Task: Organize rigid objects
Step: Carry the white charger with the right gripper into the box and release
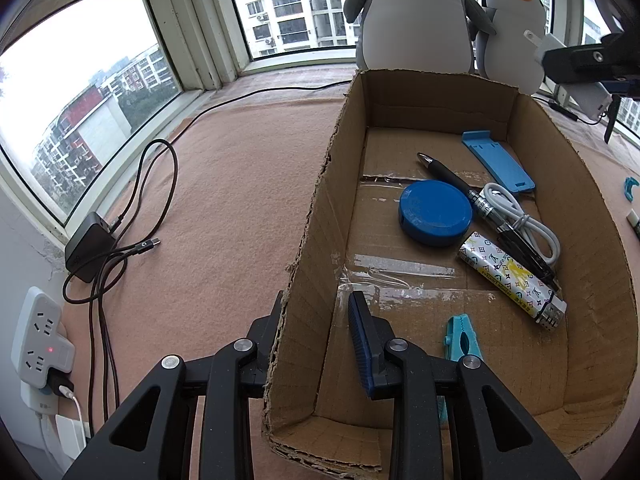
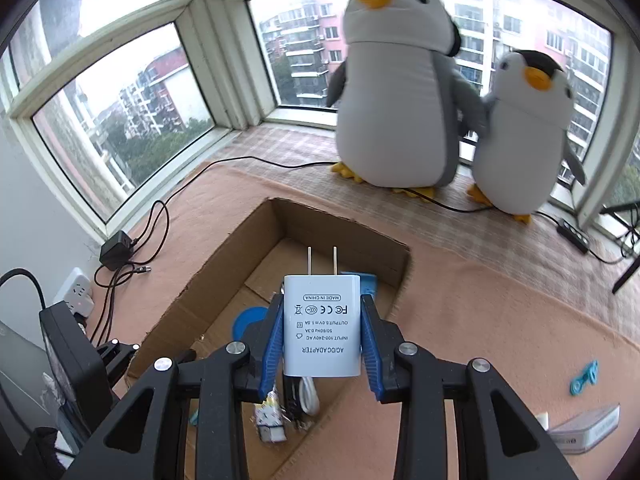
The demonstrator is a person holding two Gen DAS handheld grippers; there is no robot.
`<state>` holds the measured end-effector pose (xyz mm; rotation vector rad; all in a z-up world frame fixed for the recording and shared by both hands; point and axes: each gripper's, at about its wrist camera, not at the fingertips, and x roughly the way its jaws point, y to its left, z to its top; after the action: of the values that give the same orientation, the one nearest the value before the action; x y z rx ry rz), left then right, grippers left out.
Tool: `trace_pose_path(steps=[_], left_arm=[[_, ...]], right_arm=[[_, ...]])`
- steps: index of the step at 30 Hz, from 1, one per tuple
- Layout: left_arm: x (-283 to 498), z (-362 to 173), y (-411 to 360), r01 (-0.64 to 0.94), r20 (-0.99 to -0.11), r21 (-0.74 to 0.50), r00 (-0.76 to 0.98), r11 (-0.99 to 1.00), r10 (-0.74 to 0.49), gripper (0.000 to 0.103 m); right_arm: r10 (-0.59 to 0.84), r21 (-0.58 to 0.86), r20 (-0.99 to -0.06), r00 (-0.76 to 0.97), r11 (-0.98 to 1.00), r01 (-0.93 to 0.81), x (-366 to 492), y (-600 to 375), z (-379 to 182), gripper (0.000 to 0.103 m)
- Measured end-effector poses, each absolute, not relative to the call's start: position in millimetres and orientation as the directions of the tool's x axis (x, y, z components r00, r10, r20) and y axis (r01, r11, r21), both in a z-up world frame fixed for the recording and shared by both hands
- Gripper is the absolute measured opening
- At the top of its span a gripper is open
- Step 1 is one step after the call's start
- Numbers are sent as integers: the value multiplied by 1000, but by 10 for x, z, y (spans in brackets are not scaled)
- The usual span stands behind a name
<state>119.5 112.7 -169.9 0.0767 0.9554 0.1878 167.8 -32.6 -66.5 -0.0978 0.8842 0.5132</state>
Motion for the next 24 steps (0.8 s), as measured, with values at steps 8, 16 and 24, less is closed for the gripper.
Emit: trace_pose_path(steps=[8, 16, 24], left_arm=[[1194, -1700, 1127, -125, -804, 148, 563, 981, 193, 30], [1194, -1701, 1128, -125, -804, 148, 563, 981, 193, 30], [1192, -1701, 1130, -125, -804, 147, 563, 981, 192, 30]], right_arm=[[356, 76, -796, 489, 861, -503, 1795, 26, -883, 32], [334, 62, -812, 479, 865, -498, 1850, 81, -1021, 32], [308, 41, -821, 481, 871, -489, 1896, 110, -1070, 32]])
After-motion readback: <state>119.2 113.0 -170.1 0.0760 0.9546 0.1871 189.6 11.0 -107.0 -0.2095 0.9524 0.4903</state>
